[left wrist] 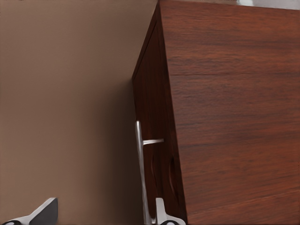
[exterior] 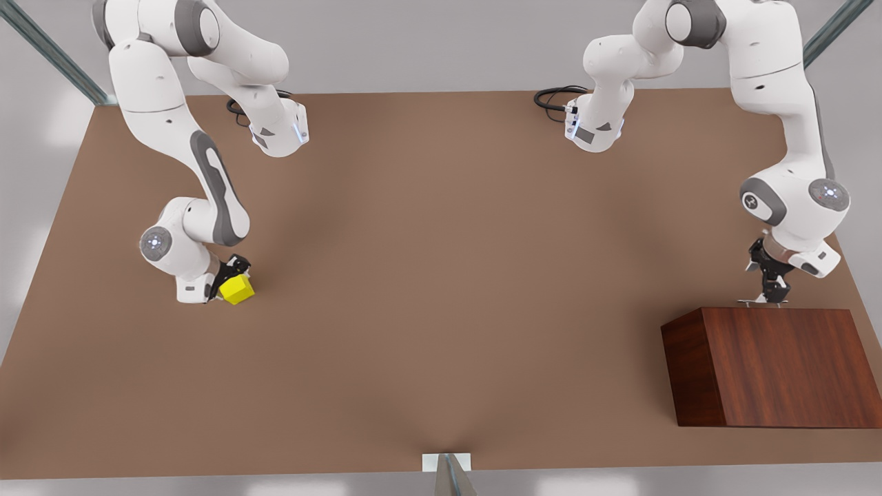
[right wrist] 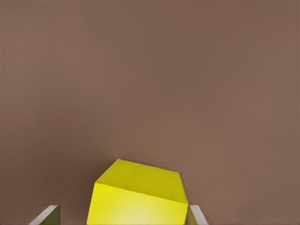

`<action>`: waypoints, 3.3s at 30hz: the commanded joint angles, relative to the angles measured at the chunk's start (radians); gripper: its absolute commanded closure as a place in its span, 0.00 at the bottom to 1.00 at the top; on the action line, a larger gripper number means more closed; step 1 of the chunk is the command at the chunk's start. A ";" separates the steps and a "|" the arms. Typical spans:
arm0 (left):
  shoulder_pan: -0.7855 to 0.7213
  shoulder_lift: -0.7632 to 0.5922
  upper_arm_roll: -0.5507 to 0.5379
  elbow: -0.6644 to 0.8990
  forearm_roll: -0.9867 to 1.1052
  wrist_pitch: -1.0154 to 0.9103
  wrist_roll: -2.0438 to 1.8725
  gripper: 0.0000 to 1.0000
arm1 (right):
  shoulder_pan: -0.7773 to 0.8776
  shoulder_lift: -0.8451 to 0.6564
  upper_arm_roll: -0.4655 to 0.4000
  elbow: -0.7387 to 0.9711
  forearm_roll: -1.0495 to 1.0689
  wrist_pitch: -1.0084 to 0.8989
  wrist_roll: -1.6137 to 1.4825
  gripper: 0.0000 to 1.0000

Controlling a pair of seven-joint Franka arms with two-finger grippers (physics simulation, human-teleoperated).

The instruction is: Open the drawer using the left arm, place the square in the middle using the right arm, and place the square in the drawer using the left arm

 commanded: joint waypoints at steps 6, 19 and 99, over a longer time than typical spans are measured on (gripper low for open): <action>0.015 0.031 0.000 0.026 0.002 0.001 0.002 0.00 | -0.001 0.025 0.000 -0.036 0.000 0.060 0.002 0.00; 0.024 0.075 -0.003 0.031 -0.001 0.008 0.028 0.00 | 0.001 0.031 0.000 -0.056 0.000 0.085 0.003 0.30; 0.027 -0.088 0.104 -0.076 0.010 -0.298 0.041 0.00 | -0.016 -0.074 0.074 0.922 -0.159 -0.975 0.877 0.00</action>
